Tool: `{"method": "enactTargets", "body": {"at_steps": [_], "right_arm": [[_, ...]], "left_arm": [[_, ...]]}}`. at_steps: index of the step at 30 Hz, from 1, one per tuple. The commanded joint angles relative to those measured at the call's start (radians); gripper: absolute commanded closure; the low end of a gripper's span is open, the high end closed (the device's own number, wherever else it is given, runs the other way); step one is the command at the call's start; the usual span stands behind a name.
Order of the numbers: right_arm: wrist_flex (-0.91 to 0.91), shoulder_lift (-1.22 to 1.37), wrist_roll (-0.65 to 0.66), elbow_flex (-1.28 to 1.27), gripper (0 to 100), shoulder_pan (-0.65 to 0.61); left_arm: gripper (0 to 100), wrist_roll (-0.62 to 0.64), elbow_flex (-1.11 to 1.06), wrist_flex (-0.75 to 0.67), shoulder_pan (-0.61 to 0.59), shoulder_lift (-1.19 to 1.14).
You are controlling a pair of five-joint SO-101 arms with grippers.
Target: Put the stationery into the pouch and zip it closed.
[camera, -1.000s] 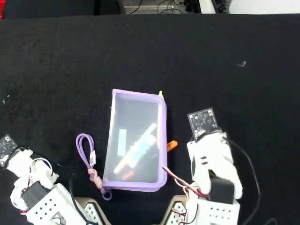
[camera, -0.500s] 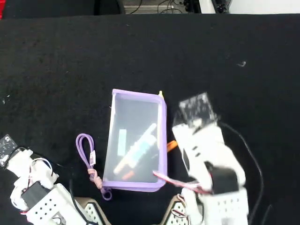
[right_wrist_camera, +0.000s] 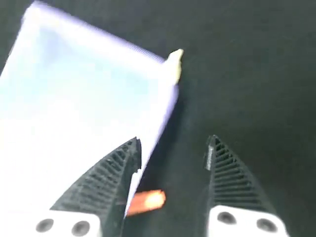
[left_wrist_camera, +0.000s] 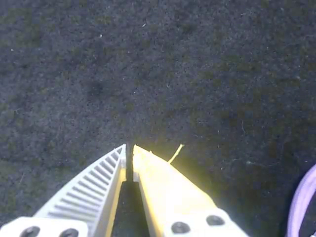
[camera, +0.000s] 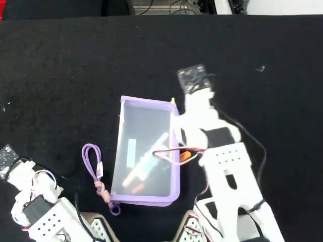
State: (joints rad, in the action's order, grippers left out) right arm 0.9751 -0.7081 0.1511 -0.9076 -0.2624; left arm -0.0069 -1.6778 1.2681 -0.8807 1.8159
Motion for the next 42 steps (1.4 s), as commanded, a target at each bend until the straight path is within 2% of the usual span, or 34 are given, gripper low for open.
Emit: {"method": "enactTargets", "body": {"at_steps": [1,10,18,22,28,42], "right_arm": [[0.097,-0.021,0.135,0.051,78.6,-0.144],[0.195,-0.229,0.250,-0.070,78.6,-0.477],[0.262,-0.325,0.295,-0.171,78.6,-0.620],[0.250,-0.285,0.304,-0.180,78.4,-0.661],[0.255,-0.162,0.296,-0.151,78.6,-0.787],[0.121,0.074,0.296,-0.174,78.5,-0.815]], "left_arm": [[97,-0.002,-0.022,0.005,-0.013,0.005],[97,-0.002,-0.022,0.005,-0.013,0.005],[97,-0.002,-0.022,0.005,-0.013,0.005],[97,-0.002,-0.022,0.005,-0.013,0.005],[97,-0.002,-0.022,0.005,-0.013,0.005],[97,-0.002,-0.022,0.005,-0.013,0.005]]}}
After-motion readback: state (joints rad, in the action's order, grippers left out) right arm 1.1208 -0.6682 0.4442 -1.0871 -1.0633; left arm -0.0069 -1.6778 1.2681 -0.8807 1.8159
